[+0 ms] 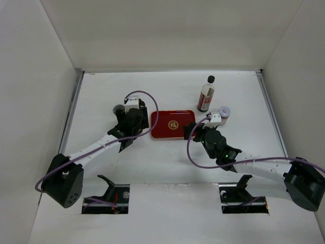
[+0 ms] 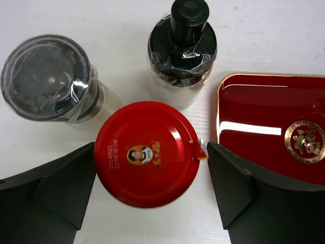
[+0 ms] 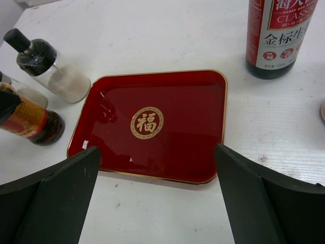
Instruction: Organize the condiment bottles
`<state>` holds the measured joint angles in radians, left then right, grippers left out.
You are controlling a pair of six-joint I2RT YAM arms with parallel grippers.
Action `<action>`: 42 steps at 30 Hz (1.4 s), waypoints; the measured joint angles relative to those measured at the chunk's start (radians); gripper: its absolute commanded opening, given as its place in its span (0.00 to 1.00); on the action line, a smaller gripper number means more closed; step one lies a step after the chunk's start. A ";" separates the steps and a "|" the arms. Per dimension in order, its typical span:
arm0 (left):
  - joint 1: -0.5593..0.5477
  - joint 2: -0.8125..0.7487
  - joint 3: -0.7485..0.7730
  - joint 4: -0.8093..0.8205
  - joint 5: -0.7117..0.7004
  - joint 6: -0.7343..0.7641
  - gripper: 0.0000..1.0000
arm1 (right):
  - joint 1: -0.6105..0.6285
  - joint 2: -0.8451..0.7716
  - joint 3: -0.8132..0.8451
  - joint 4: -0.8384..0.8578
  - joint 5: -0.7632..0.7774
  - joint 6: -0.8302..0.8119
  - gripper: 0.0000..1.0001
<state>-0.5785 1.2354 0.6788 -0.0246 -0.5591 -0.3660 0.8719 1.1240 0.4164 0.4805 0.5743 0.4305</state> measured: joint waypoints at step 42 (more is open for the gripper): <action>-0.157 0.357 0.322 0.146 0.047 0.056 0.27 | -0.055 -0.147 -0.039 -0.001 0.006 0.035 1.00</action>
<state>-0.7357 1.5925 1.0004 0.1219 -0.5121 -0.3096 0.8165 0.9768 0.3775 0.4793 0.5804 0.4652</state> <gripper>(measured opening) 0.650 0.999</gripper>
